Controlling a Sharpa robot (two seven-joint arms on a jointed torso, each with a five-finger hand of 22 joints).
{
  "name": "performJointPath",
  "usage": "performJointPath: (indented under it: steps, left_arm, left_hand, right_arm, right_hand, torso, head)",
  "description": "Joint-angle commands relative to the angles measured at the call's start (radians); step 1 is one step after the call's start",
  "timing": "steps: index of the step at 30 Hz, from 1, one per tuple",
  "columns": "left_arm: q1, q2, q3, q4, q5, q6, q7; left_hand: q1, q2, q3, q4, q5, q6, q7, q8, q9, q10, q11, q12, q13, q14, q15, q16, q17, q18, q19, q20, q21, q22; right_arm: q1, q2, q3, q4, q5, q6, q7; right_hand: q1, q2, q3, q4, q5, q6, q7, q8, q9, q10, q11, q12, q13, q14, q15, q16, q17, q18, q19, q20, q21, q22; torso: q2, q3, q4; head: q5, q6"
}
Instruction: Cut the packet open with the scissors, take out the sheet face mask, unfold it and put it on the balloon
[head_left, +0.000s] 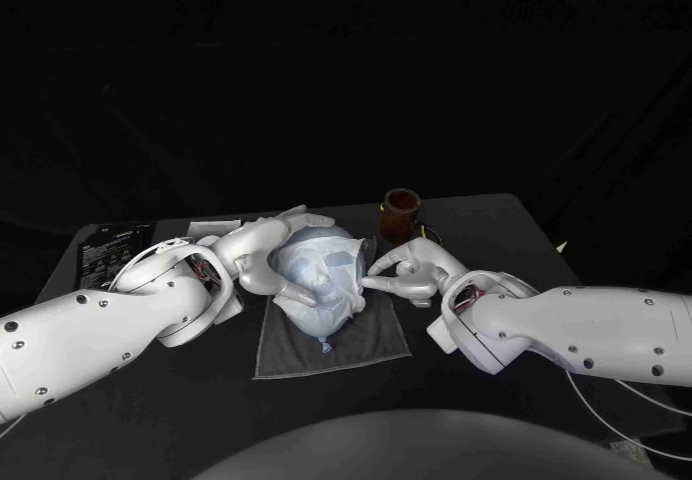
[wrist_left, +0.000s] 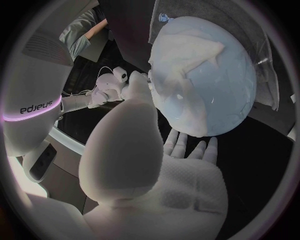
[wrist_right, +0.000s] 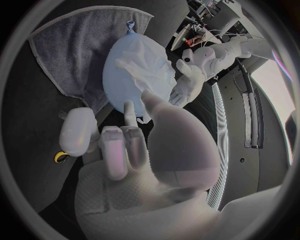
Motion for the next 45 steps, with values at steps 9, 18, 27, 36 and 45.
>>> performJointPath:
  steps: [9,18,27,36,45]
  left_arm:
    - [0.005,0.01,0.001,-0.011,-0.005,0.088,-0.04]
    - [0.005,0.009,0.001,-0.015,-0.001,0.095,-0.053]
    - [0.006,0.008,0.001,-0.015,0.008,0.096,-0.059]
    - [0.007,0.007,0.001,-0.016,0.012,0.102,-0.067]
    - [0.008,0.008,0.001,-0.017,0.015,0.11,-0.073]
  left_hand:
    - [0.024,0.0,-0.002,0.002,0.006,0.004,0.036,-0.008,-0.002,0.006,0.023,0.001,-0.003,0.013,0.002,0.013,0.01,-0.012,0.006,0.001,0.0,0.0]
    - [0.027,0.001,0.001,0.002,0.007,0.003,0.045,-0.015,-0.004,0.013,0.031,0.004,-0.003,0.016,0.004,0.016,0.012,-0.012,0.02,0.001,0.004,0.004]
    - [0.035,0.002,0.015,0.002,0.008,0.011,0.062,-0.011,-0.003,0.026,0.044,0.012,-0.002,0.023,0.009,0.021,0.016,-0.012,0.031,0.001,0.007,0.007]
    - [0.036,0.002,0.014,0.002,0.008,0.015,0.069,-0.013,-0.003,0.035,0.052,0.016,-0.002,0.026,0.006,0.023,0.017,-0.012,0.038,0.0,0.009,0.008]
    - [0.036,0.002,0.014,0.002,0.008,0.018,0.072,-0.012,-0.002,0.04,0.055,0.019,-0.002,0.03,0.003,0.026,0.02,-0.012,0.045,0.0,0.011,0.01]
  right_arm:
    - [-0.001,0.012,0.0,0.0,-0.007,0.033,0.0]
    - [-0.003,0.018,0.0,-0.005,-0.011,0.044,-0.01]
    - [-0.004,0.022,0.0,-0.012,-0.013,0.047,-0.011]
    - [-0.008,0.04,-0.001,-0.024,-0.017,0.052,-0.012]
    - [-0.01,0.059,-0.001,-0.028,-0.02,0.053,-0.01]
  right_hand:
    - [0.018,0.021,0.001,-0.008,0.006,0.014,-0.007,0.001,0.001,0.103,0.004,0.005,0.264,0.103,0.003,0.004,0.263,0.004,-0.003,0.0,0.01,0.143]
    - [0.022,0.024,0.003,-0.01,0.006,0.018,-0.009,0.002,0.002,0.103,0.002,0.005,0.264,0.103,0.002,0.004,0.263,0.004,-0.002,-0.001,0.011,0.143]
    - [0.042,0.04,0.018,-0.021,0.002,0.038,-0.018,0.008,0.003,0.103,-0.005,0.005,0.264,0.103,-0.004,0.004,0.263,0.004,0.0,-0.005,0.016,0.145]
    - [0.049,0.045,0.025,-0.027,-0.001,0.05,-0.022,0.012,0.004,0.103,-0.009,0.005,0.264,0.103,-0.007,0.004,0.263,0.004,0.0,-0.007,0.015,0.145]
    - [0.05,0.043,0.025,-0.029,-0.003,0.05,-0.023,0.012,0.004,0.103,-0.01,0.005,0.264,0.103,-0.008,0.004,0.263,0.005,-0.002,-0.008,0.01,0.143]
  torso:
    - [-0.001,-0.0004,0.0013]
    - [0.0,-0.0011,0.0008]
    - [-0.001,-0.0011,0.0012]
    - [0.0,-0.0004,0.001]
    - [-0.001,-0.0003,0.001]
  head:
    - [-0.004,0.0]
    - [0.0,0.0]
    - [-0.002,0.0]
    - [-0.001,0.0]
    - [-0.001,0.0]
